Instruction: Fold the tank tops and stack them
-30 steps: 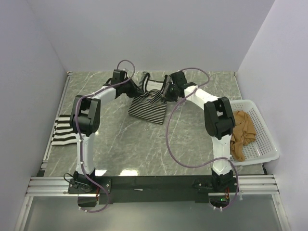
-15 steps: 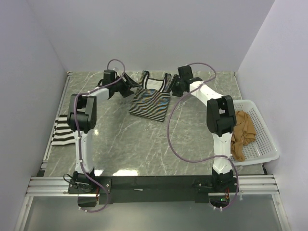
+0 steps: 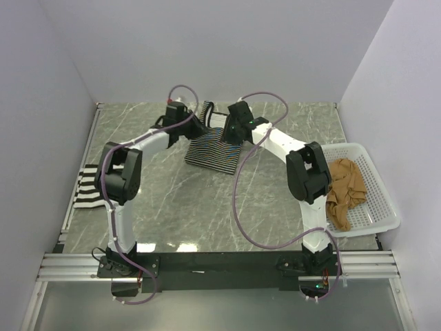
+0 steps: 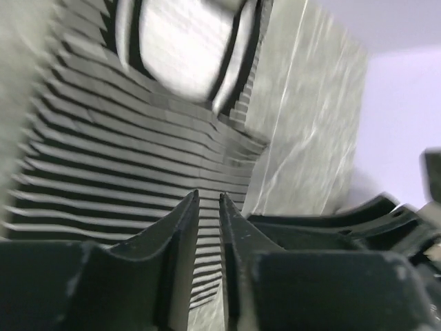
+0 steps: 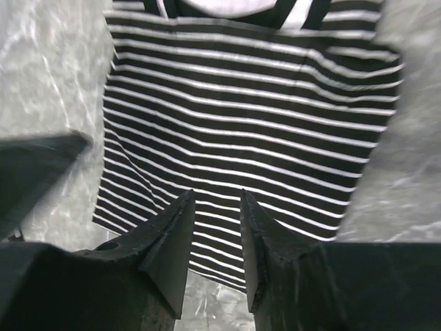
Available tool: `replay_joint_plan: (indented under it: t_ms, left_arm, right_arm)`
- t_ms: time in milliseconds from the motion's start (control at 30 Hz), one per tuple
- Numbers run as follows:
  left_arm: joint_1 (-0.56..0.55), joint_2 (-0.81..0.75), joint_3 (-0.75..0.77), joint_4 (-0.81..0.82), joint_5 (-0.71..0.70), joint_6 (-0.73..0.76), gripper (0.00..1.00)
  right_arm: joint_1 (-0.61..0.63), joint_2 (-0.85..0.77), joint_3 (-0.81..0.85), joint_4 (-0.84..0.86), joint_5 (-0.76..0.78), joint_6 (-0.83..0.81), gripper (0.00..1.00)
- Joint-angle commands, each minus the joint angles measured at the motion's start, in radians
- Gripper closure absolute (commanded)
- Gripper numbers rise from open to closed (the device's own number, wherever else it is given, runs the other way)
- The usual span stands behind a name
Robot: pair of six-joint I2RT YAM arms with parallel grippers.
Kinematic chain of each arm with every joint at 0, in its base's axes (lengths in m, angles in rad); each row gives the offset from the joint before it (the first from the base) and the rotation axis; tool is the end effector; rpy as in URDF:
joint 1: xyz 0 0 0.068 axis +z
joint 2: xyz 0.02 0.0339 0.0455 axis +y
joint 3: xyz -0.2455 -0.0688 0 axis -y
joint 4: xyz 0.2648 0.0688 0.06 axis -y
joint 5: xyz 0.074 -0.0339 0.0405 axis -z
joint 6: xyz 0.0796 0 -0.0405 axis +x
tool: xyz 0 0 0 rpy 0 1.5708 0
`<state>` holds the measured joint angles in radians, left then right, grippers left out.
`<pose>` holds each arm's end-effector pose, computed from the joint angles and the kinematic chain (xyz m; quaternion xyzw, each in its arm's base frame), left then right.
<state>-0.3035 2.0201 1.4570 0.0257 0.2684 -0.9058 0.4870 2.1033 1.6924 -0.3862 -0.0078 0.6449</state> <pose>0.4824 -0.1732 0.1668 -0.1925 0.8425 -0.3740 0.3366 0.4581 0.2433 0.1644 0.0716 0.9233 0.2053 0.3165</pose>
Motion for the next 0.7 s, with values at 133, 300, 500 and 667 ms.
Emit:
replay_joint_plan:
  t_ms: [133, 300, 500, 667]
  left_arm:
    - [-0.062, 0.055, -0.128, 0.051, -0.084, -0.019, 0.82]
    - [-0.094, 0.003, -0.254, 0.108, -0.156, -0.079, 0.87]
    - [-0.117, -0.061, -0.408, 0.166, -0.19, -0.171, 0.89]
    - [-0.152, -0.127, -0.517, 0.203, -0.195, -0.223, 0.9]
  right_arm:
    - [0.002, 0.04, -0.059, 0.04, 0.02, 0.009, 0.61]
    - [0.002, 0.021, -0.148, 0.05, 0.025, -0.002, 0.62]
    - [0.002, -0.042, -0.267, 0.067, 0.029, -0.021, 0.62]
    - [0.005, -0.101, -0.378, 0.09, 0.023, -0.037, 0.63]
